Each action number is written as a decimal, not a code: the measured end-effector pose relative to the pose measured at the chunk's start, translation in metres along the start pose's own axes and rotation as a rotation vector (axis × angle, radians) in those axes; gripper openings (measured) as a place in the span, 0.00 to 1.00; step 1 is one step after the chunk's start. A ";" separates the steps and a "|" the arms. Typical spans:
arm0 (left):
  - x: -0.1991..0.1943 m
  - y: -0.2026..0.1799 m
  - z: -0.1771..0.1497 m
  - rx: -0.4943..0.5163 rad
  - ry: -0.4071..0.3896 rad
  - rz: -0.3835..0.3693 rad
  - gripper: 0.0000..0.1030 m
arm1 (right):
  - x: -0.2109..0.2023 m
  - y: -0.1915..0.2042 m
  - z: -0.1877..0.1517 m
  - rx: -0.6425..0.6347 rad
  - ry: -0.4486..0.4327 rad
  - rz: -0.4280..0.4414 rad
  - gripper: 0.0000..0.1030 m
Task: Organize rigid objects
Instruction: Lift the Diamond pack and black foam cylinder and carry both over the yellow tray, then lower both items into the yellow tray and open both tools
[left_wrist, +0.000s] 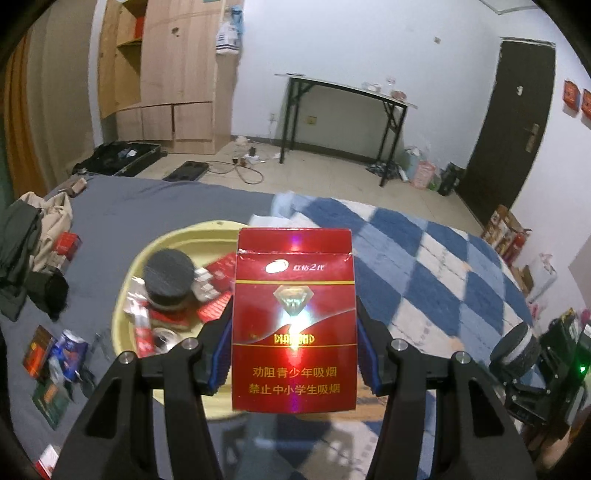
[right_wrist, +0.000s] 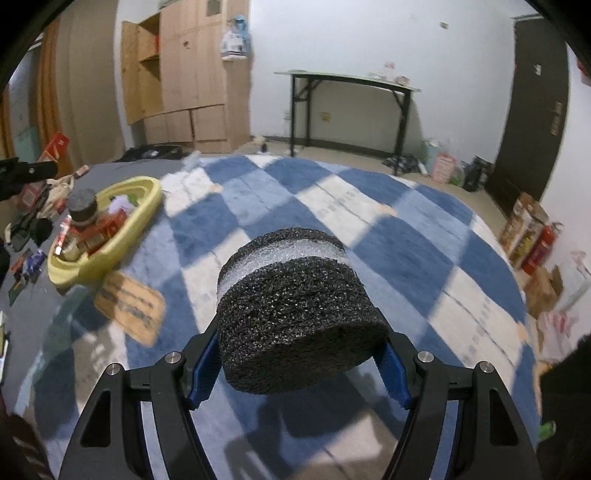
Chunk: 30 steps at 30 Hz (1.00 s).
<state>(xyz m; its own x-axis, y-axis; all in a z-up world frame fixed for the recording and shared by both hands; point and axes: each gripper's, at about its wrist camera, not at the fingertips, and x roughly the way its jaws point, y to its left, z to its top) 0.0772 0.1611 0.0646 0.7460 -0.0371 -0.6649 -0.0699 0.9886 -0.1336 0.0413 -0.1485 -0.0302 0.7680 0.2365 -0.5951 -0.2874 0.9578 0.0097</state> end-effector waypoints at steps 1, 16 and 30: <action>0.003 0.012 0.005 0.002 -0.001 0.022 0.56 | 0.008 0.007 0.008 -0.005 -0.006 0.011 0.70; 0.062 0.147 -0.021 -0.161 0.150 0.174 0.56 | 0.119 0.190 0.141 -0.212 -0.024 0.360 0.70; 0.102 0.146 -0.031 -0.219 0.199 0.115 0.56 | 0.211 0.282 0.149 -0.457 0.087 0.382 0.70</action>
<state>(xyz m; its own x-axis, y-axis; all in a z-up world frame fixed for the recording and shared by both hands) 0.1222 0.2972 -0.0454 0.5824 0.0242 -0.8125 -0.3031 0.9339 -0.1895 0.2075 0.1961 -0.0337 0.5179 0.5169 -0.6816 -0.7654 0.6359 -0.0994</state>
